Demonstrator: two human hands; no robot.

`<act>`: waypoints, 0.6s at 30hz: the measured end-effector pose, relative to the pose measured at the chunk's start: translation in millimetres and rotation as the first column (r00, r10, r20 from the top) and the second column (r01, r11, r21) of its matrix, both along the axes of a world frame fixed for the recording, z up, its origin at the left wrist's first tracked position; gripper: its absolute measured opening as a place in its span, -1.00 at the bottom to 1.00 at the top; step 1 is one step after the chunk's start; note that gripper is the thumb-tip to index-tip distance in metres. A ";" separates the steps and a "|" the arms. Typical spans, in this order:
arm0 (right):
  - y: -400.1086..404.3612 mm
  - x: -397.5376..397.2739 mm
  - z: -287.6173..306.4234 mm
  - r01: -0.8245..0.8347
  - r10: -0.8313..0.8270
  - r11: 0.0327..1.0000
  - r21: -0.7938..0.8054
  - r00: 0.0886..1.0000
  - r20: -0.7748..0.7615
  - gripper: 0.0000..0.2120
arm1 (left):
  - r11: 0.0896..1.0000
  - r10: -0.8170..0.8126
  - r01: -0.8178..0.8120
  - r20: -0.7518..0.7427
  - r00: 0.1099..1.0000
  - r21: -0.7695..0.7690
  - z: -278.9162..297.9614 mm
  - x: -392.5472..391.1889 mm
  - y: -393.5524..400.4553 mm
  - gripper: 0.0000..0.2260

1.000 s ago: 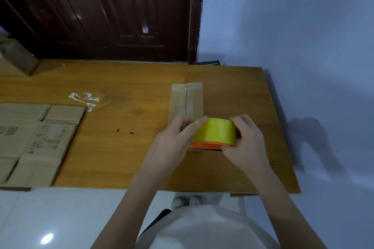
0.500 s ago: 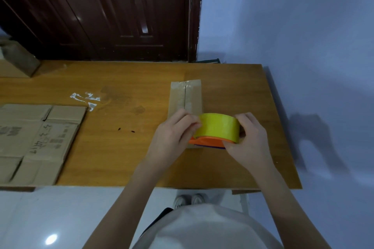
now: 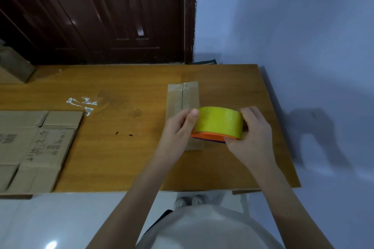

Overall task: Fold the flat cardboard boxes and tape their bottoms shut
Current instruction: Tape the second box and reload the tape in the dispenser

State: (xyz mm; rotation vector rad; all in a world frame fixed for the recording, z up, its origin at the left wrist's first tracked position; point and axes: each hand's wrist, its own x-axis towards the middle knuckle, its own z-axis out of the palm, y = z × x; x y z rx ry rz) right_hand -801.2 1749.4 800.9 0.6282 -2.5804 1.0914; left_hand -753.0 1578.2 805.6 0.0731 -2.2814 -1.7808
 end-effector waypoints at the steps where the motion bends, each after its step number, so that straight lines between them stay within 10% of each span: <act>1: -0.5 0.3 1.0 0.010 -0.010 1.000 0.006 1.000 0.005 -0.68 | 1.000 0.015 -0.015 0.002 1.000 0.000 0.7 -1.1 -0.1 -0.55; 6: -2.8 2.5 7.2 0.030 -0.026 0.997 0.074 0.999 -0.044 -0.64 | 0.879 0.138 -0.091 0.066 0.988 -0.469 9.1 -0.1 1.6 -0.40; 18: -8.3 3.0 14.8 0.001 0.002 0.997 0.083 0.999 -0.037 -0.60 | 0.750 0.194 -0.227 -0.122 0.973 -0.621 22.0 3.9 6.7 -0.53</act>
